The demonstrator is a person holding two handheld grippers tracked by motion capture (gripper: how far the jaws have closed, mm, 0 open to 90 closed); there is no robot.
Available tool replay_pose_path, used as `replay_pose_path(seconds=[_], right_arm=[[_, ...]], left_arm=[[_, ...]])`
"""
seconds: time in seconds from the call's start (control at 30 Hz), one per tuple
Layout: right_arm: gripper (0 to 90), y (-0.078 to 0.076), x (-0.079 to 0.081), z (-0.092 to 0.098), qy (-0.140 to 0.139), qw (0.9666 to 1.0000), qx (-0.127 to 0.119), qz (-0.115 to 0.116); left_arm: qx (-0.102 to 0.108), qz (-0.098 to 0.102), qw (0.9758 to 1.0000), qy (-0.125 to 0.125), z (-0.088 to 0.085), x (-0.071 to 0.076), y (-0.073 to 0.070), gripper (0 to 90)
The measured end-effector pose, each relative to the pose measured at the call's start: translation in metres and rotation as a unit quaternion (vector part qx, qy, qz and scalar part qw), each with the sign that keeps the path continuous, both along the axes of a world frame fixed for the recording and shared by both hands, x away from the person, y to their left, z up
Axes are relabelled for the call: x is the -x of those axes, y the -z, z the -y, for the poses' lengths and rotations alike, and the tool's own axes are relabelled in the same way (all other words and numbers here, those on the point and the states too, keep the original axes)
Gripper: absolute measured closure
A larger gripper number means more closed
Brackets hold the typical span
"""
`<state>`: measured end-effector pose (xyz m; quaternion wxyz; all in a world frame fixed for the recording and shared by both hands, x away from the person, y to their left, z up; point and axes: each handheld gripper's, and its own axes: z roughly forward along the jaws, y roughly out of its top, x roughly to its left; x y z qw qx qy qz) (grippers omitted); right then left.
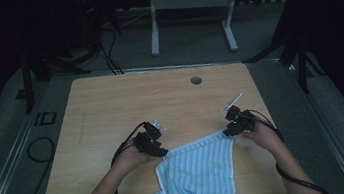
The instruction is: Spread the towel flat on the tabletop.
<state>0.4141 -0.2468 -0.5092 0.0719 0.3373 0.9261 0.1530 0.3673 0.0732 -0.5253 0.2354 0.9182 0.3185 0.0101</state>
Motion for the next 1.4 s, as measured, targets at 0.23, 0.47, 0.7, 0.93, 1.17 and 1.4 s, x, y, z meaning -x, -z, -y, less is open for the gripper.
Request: replay_pose_path(seconds=[0.23, 0.47, 0.7, 0.93, 1.17, 1.4], right_arm=[[72.5, 0.010, -0.001, -0.004, -0.003, 0.9999, 0.012, -0.008], [83.9, 0.010, 0.002, -0.005, -0.012, 0.9998, 0.008, -0.012], [86.6, -0.006, 0.000, -0.002, -0.011, 0.9998, -0.015, -0.002], [86.0, -0.064, -0.036, -0.008, 0.024, 0.9972, -0.042, 0.057], [63.6, -0.079, -0.067, -0.011, 0.074, 0.9945, -0.036, 0.065], [69.1, -0.049, -0.033, -0.018, 0.026, 0.9984, -0.033, 0.037]], left_arm=[[-0.006, -0.002, 0.9998, 0.021, 0.009, 0.004, 0.003, 55.6], [-0.009, -0.018, 0.9980, 0.060, 0.013, 0.009, 0.003, 80.9], [-0.008, -0.002, 0.9992, 0.040, 0.010, 0.001, -0.015, 85.5], [-0.048, 0.125, 0.9907, -0.023, 0.005, -0.055, -0.085, 71.6], [-0.016, 0.129, 0.9874, -0.089, -0.005, -0.086, -0.113, 54.4], [0.020, 0.059, 0.9976, -0.031, -0.004, -0.044, -0.065, 56.9]])
